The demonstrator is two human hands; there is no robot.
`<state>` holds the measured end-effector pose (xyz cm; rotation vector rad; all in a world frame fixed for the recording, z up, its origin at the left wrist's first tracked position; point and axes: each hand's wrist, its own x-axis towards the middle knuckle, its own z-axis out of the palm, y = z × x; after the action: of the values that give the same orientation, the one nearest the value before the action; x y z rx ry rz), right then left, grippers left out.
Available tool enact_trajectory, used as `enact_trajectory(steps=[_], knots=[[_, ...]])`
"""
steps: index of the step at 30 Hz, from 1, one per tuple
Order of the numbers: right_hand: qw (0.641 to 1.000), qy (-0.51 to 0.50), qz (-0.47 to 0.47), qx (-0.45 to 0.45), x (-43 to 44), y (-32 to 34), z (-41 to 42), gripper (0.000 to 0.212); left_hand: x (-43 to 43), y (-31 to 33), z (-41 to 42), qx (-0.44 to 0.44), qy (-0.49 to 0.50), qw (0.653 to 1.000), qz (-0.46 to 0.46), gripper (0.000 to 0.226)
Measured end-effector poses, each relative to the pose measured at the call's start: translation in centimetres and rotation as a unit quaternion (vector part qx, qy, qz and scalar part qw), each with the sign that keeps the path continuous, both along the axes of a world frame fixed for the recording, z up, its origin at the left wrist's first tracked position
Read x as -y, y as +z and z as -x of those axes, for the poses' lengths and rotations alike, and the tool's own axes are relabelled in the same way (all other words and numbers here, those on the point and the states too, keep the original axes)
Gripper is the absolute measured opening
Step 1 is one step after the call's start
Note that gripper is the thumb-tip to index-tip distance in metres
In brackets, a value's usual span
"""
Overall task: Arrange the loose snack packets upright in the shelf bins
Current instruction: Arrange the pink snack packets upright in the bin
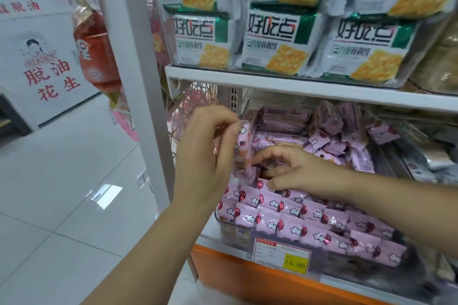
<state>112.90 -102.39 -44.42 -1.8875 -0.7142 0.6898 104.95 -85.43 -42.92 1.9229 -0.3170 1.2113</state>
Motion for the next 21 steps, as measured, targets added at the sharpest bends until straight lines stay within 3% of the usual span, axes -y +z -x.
enact_trajectory(steps=[5,10,13,17,21], knots=[[1.0,-0.008,0.006,-0.006,-0.4,0.2,0.4,0.037,-1.6,-1.7,-1.7,-0.177,0.011,0.97,-0.166,0.011],[1.0,-0.008,0.008,-0.003,0.0,0.0,0.1,0.036,-3.2,-1.4,-2.0,-0.231,-0.024,0.917,-0.323,0.01],[1.0,-0.004,0.022,0.001,0.0,0.1,0.1,0.035,-3.1,0.0,-2.2,-0.286,-0.01,0.87,-0.401,0.01],[0.996,-0.011,0.077,0.047,-0.4,0.3,0.2,0.035,-1.9,1.4,-3.3,-0.376,0.031,0.773,-0.511,0.017],[0.985,0.011,0.129,0.115,-1.2,0.9,-0.1,0.033,-1.1,1.6,-3.9,-0.386,0.05,0.745,-0.542,0.02]])
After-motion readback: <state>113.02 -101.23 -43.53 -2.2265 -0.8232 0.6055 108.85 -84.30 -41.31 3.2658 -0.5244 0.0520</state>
